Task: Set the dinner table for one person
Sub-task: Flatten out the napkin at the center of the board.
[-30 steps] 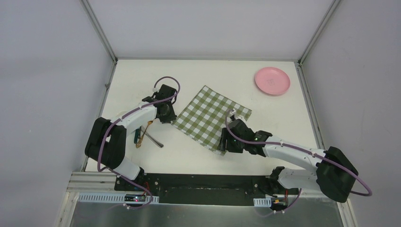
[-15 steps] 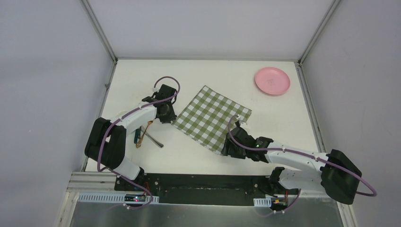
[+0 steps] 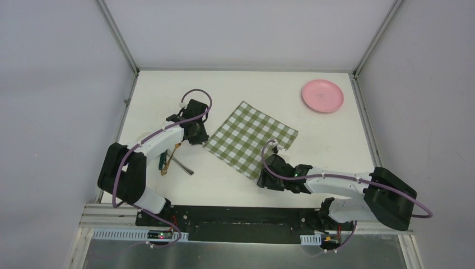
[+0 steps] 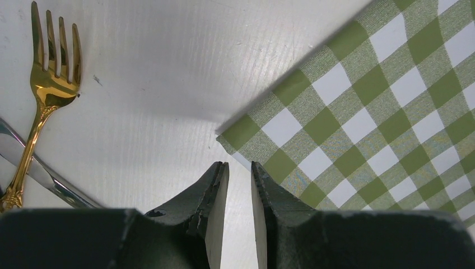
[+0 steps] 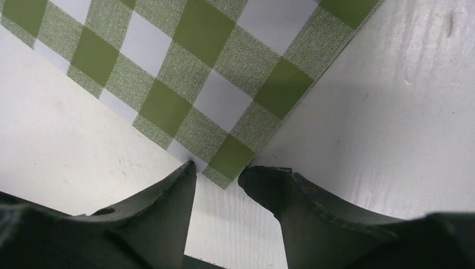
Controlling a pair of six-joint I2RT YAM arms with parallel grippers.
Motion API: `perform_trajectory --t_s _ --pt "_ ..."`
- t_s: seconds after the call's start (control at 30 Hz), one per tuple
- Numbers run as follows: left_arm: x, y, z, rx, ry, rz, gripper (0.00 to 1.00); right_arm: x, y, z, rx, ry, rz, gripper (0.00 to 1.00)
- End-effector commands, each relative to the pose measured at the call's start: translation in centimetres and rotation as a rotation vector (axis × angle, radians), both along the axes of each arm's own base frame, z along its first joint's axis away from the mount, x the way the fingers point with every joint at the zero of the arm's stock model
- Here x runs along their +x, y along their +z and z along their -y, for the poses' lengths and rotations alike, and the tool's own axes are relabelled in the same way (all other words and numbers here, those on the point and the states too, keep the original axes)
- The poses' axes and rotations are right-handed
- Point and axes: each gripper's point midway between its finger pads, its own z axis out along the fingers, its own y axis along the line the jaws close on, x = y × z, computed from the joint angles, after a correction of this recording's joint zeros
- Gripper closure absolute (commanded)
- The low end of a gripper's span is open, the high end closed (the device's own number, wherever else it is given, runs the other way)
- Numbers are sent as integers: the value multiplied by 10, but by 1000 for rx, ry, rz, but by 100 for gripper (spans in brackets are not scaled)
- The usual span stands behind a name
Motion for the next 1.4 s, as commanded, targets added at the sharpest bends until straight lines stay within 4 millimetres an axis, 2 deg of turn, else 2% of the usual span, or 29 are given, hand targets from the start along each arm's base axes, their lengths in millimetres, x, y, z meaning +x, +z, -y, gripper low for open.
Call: perform_trajectory --t_s 0.0,0.23,0.6,0.77,0.87,1.0,1.2,1.37 --pt "3 18 3 -8 -13 63 76 11 10 -16 45 -21 45 47" --pt "2 17 3 -9 -14 60 76 12 15 -12 32 -25 63 59" --pt "0 15 3 -12 -16 51 76 18 24 -5 -2 -24 100 61" --pt "-1 14 3 -14 -17 50 77 26 36 -1 -34 -26 143 78" --pt "-1 15 4 -17 -19 49 77 32 43 1 -60 -26 172 92" --pt "-2 17 4 -20 -20 54 77 40 53 6 -88 -32 203 100" --pt "-2 19 4 -21 -22 56 77 49 64 22 -108 -62 231 100" --pt "-2 20 5 -27 -22 57 77 56 71 42 -117 -107 242 100"
